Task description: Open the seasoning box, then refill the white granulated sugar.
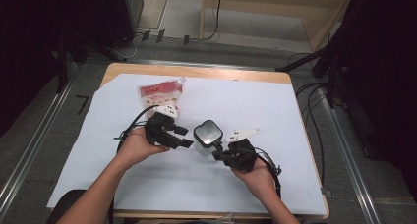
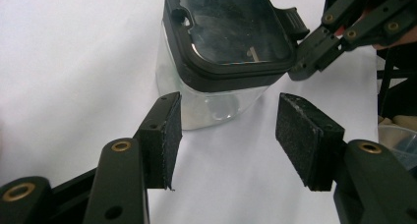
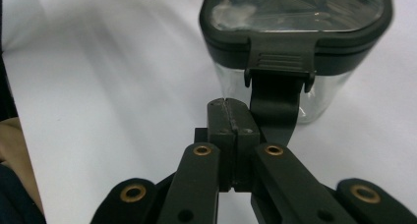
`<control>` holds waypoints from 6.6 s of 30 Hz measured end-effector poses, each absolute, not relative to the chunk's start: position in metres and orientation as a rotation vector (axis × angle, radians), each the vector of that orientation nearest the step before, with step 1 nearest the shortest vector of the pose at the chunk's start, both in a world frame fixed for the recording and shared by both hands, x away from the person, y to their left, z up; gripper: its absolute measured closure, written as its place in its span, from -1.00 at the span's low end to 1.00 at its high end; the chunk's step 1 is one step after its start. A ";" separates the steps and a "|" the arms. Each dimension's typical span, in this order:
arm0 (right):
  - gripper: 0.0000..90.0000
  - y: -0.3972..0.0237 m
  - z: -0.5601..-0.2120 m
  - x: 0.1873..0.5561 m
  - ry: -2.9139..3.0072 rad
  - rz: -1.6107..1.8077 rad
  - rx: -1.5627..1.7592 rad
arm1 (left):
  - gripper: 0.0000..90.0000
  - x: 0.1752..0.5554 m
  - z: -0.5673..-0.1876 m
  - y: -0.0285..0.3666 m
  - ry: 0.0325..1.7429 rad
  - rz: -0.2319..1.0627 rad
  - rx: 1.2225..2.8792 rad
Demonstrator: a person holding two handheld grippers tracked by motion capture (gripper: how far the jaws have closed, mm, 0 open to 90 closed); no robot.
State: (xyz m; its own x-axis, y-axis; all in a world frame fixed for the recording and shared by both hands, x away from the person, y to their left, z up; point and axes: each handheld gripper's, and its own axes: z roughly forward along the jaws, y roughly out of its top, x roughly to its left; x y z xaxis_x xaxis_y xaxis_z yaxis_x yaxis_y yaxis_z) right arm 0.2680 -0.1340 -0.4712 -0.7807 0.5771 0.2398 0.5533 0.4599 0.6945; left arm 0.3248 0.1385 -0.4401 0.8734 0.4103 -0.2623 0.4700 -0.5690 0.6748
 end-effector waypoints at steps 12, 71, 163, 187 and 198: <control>1.00 -0.158 -0.476 0.285 2.642 1.194 1.118 | -0.03 0.323 -0.440 0.136 0.632 -0.094 2.236; 1.00 -0.192 -0.476 0.324 2.445 1.155 1.319 | -0.65 0.340 -0.467 0.071 0.500 0.016 2.257; 1.00 -0.185 -0.474 0.319 2.468 1.200 1.311 | 0.60 0.329 -0.395 0.052 0.379 -0.092 2.296; 1.00 -0.178 -0.474 0.309 2.478 1.237 1.314 | 0.63 0.322 -0.391 0.026 0.302 -0.096 2.322; 1.00 -0.182 -0.468 0.303 2.481 1.299 1.282 | 0.58 0.327 -0.391 0.032 0.359 -0.131 2.280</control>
